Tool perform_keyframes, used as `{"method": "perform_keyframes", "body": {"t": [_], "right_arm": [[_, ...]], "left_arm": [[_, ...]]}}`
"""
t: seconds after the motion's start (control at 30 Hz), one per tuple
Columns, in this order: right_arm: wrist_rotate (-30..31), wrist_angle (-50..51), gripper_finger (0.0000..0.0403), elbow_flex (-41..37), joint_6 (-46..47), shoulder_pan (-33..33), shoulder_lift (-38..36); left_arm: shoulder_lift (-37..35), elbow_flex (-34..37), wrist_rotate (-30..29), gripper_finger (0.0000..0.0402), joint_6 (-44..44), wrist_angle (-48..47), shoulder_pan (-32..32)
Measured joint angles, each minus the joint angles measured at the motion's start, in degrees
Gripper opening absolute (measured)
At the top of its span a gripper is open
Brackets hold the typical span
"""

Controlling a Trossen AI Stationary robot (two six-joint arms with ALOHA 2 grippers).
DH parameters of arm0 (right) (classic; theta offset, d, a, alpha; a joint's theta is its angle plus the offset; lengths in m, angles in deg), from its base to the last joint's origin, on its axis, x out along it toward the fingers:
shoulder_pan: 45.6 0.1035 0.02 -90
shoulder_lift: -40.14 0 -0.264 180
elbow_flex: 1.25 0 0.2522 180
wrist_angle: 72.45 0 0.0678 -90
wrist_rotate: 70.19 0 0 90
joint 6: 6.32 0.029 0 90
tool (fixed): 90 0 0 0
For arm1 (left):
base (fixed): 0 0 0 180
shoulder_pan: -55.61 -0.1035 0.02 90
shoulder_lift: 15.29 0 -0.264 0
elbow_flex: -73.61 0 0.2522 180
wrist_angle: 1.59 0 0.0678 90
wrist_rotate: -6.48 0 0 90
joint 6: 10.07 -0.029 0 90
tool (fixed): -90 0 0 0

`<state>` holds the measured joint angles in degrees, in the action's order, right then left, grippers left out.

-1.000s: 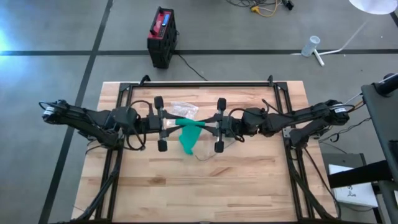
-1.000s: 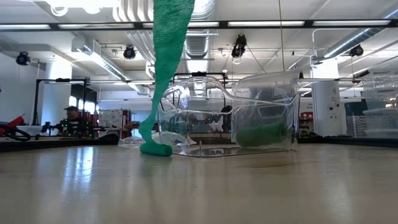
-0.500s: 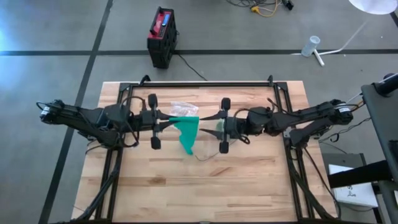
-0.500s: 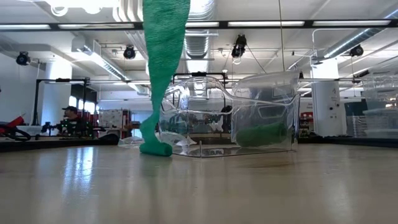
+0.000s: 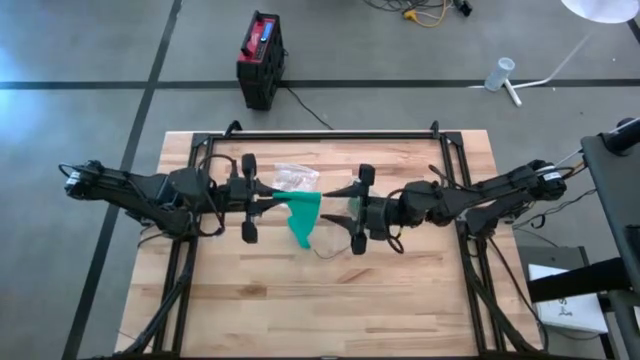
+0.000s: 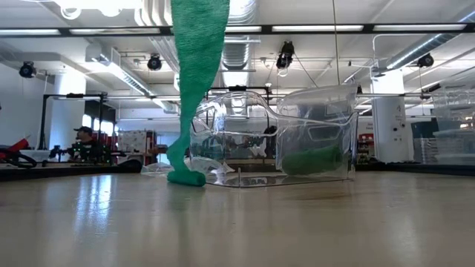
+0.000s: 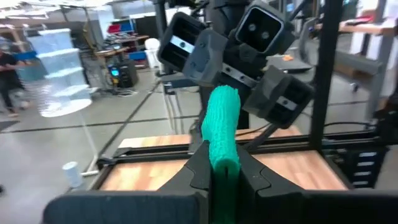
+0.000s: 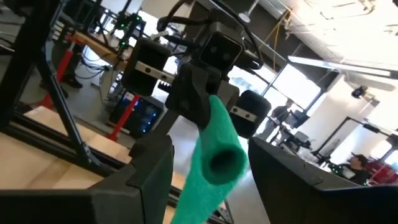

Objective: Roll bandage
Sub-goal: Roll the dark green bandage

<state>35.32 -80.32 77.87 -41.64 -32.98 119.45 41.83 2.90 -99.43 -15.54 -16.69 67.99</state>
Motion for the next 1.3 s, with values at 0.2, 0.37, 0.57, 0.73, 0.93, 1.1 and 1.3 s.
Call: {"method": "perform_keyframes", "body": {"t": [0.2,0.37,0.57,0.73,0.93,1.1,1.3], "right_arm": [[-0.73,-1.70,0.0200,0.00,-5.50,0.15,0.44],[-0.92,-1.21,0.0200,0.00,-10.33,0.15,0.64],[-0.07,1.19,0.0199,0.00,-13.87,0.13,3.10],[3.01,0.58,0.0199,0.02,-20.10,0.13,4.02],[3.15,-0.11,0.0199,0.02,-25.09,0.11,4.82],[3.96,-0.52,0.0199,0.01,-28.70,0.09,6.30],[3.98,-3.35,0.0199,0.00,-28.08,0.11,6.89]], "left_arm": [[1.42,0.02,0.42,0.0025,5.92,-0.21,0.00],[3.18,0.02,0.44,0.0020,16.67,0.04,-0.29],[4.21,0.02,0.44,0.0013,23.35,-0.34,-0.50],[4.24,0.02,0.76,0.0015,26.59,-1.57,-0.50],[4.28,0.00,2.85,0.0023,28.52,-1.74,-0.50],[4.28,0.00,2.98,0.0021,28.76,-1.78,-0.55],[4.30,0.00,2.96,0.0022,28.65,-2.09,-0.59]]}}
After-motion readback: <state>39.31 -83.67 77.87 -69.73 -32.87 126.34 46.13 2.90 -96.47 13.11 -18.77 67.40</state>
